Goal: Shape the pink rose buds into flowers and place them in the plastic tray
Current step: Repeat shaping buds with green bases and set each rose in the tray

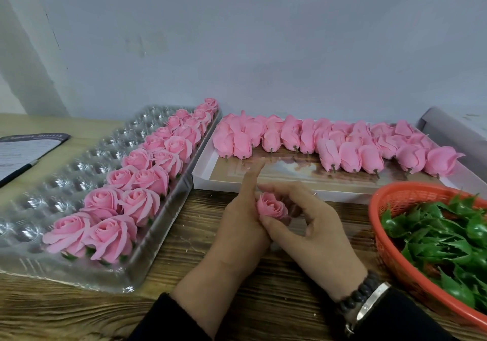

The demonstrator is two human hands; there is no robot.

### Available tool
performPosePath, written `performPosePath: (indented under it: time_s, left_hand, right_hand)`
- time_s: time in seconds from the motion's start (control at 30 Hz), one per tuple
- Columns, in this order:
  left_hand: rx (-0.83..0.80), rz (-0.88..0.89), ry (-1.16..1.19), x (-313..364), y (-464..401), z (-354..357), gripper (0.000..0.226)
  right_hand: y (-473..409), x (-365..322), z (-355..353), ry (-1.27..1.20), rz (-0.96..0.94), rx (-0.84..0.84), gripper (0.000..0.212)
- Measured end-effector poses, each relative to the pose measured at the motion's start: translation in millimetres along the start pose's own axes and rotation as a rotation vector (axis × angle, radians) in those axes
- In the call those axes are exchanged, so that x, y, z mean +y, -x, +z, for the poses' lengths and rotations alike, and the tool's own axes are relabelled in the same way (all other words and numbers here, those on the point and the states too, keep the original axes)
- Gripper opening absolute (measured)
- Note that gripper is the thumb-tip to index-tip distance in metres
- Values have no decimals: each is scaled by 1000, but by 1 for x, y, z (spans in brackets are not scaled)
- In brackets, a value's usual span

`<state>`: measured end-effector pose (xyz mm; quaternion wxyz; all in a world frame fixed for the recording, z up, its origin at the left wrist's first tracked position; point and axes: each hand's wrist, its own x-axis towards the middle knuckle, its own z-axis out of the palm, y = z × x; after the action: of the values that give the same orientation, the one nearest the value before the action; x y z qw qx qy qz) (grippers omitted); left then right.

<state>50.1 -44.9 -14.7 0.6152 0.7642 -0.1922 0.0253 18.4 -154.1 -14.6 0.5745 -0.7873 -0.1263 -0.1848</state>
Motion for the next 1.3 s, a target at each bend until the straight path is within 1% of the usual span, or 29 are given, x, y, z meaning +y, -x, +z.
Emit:
performPosePath:
  time_s: [0.1, 0.2, 0.3, 0.33, 0.4, 0.43, 0.5, 0.6, 0.67, 0.7, 0.73, 0.77, 0.87, 0.93, 1.0, 1.07, 1.17, 1.23, 1.3]
  left_hand:
    - [-73, 19, -14, 0, 1, 1, 88]
    - [-122, 25, 24, 1, 3, 1, 97]
    - [-122, -44, 94, 0, 1, -2, 102]
    - [-134, -70, 100, -1, 1, -2, 100]
    - [-171, -86, 39, -2, 1, -2, 80]
    - [-183, -79, 8, -2, 1, -2, 65]
    - [-184, -66, -17, -1, 1, -1, 40]
    - [-207, -51, -8, 4, 2, -1, 22]
    - [-195, -65, 87, 8, 3, -2, 28]
    - [-173, -92, 167, 9, 3, -3, 25]
    - [-135, -122, 259, 10, 2, -3, 17]
    - [-90, -141, 356, 11, 2, -3, 10]
    - [52, -140, 666, 12, 1, -1, 2]
    - [105, -176, 791, 10, -1, 0, 12]
    - [111, -254, 819, 9, -1, 1, 23]
    - [101, -307, 838, 7, -1, 3, 27]
    - [75, -323, 889, 8, 1, 7, 26]
    - [31, -329, 923, 7, 1, 7, 24]
    - [-39, -344, 937, 7, 0, 5, 22]
  right_hand:
    - [0, 2, -1, -9, 22, 6, 22]
    - [-1, 3, -3, 31, 29, 60, 27]
    - [-3, 3, -6, -5, 25, 127, 24]
    - [-3, 2, -7, -14, 18, 134, 23]
    - [-2, 1, -6, -7, 0, 113, 17]
    - [-2, 1, -5, -3, -18, 94, 11]
    - [-1, -1, -2, 28, -64, 51, 9]
    - [0, -2, 0, 95, -101, 7, 10]
    - [1, -2, 0, 115, -129, 2, 15]
    - [2, -3, 0, 110, -141, 15, 19]
    - [2, -2, 0, 81, -136, 47, 25]
    - [2, -1, 0, 29, -113, 90, 30]
    - [1, 6, 1, -103, 2, 182, 39]
    - [0, 8, 5, -102, 63, 138, 43]
    - [0, 8, 11, -111, 91, 50, 47]
    - [0, 8, 14, -106, 116, -4, 44]
    - [0, 8, 15, -75, 129, 23, 40]
    - [0, 7, 13, -77, 125, 53, 35]
    - [-1, 6, 10, -104, 148, 26, 29]
